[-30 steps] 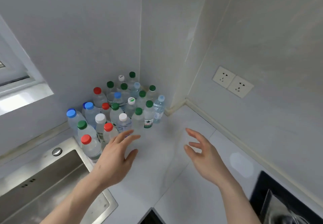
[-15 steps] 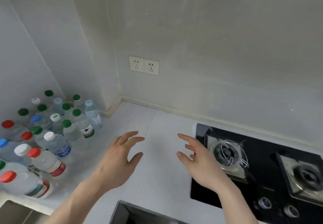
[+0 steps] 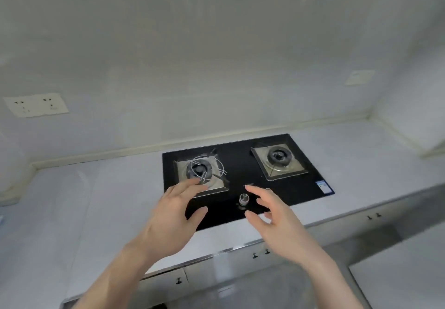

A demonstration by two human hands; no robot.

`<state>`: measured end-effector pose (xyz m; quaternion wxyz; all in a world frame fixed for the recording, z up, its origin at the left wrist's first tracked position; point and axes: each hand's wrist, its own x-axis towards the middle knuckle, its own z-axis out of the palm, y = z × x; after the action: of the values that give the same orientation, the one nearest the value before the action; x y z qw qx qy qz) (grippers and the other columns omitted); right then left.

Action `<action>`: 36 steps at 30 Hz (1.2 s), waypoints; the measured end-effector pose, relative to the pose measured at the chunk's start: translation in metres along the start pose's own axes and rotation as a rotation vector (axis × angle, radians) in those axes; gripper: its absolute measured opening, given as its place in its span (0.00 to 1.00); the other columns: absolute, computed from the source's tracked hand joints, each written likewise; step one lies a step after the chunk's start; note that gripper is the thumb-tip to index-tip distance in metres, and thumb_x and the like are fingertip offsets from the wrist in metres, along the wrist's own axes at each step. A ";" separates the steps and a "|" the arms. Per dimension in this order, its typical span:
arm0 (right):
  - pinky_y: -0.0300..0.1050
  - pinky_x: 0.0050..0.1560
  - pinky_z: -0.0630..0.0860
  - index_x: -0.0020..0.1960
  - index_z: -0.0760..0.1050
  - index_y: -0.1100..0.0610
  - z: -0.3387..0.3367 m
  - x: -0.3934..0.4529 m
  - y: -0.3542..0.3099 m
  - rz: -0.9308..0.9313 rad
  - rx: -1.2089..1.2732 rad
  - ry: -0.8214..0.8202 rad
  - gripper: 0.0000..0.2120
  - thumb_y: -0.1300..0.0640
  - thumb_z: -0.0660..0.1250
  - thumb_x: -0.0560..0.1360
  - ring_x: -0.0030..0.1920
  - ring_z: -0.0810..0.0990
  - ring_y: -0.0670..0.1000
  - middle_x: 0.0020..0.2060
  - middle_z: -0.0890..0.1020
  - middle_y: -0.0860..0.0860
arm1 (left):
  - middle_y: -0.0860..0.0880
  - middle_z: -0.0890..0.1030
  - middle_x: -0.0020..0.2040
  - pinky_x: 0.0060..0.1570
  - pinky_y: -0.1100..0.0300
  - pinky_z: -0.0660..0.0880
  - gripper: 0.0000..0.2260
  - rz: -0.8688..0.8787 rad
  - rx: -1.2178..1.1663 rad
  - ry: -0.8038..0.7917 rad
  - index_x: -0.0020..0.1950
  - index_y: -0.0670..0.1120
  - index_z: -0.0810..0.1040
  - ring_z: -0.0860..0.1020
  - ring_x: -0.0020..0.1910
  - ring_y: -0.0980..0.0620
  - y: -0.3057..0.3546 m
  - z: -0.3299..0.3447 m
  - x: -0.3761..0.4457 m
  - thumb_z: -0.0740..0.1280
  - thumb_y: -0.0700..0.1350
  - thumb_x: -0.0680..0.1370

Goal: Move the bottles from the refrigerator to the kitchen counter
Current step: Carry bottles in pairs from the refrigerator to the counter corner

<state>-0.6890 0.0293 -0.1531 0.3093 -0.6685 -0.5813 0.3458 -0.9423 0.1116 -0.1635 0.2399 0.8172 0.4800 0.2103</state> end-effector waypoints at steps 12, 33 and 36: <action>0.45 0.75 0.69 0.74 0.67 0.34 -0.162 -0.172 0.115 0.312 0.000 0.594 0.24 0.47 0.68 0.81 0.71 0.69 0.34 0.70 0.70 0.30 | 0.70 0.62 0.75 0.70 0.53 0.70 0.20 0.519 -0.013 -0.331 0.73 0.66 0.69 0.61 0.74 0.63 0.206 0.138 0.083 0.65 0.58 0.81; 0.40 0.75 0.66 0.75 0.66 0.34 -0.341 -0.220 0.214 0.664 -0.054 0.987 0.24 0.48 0.66 0.82 0.71 0.66 0.32 0.70 0.67 0.28 | 0.69 0.64 0.74 0.67 0.61 0.69 0.18 0.976 -0.217 -0.655 0.71 0.65 0.71 0.63 0.71 0.66 0.450 0.338 0.226 0.66 0.56 0.81; 0.40 0.75 0.67 0.76 0.65 0.34 -0.355 -0.226 0.225 0.692 -0.052 1.024 0.24 0.47 0.66 0.82 0.71 0.66 0.32 0.72 0.67 0.28 | 0.68 0.64 0.74 0.70 0.62 0.64 0.19 1.033 -0.212 -0.684 0.71 0.64 0.71 0.63 0.72 0.64 0.474 0.360 0.235 0.66 0.56 0.81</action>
<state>-0.2899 -0.2289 -0.1115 0.4026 -0.9067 -0.1168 0.0472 -0.3060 0.0499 -0.1419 0.3272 0.9365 -0.1040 0.0720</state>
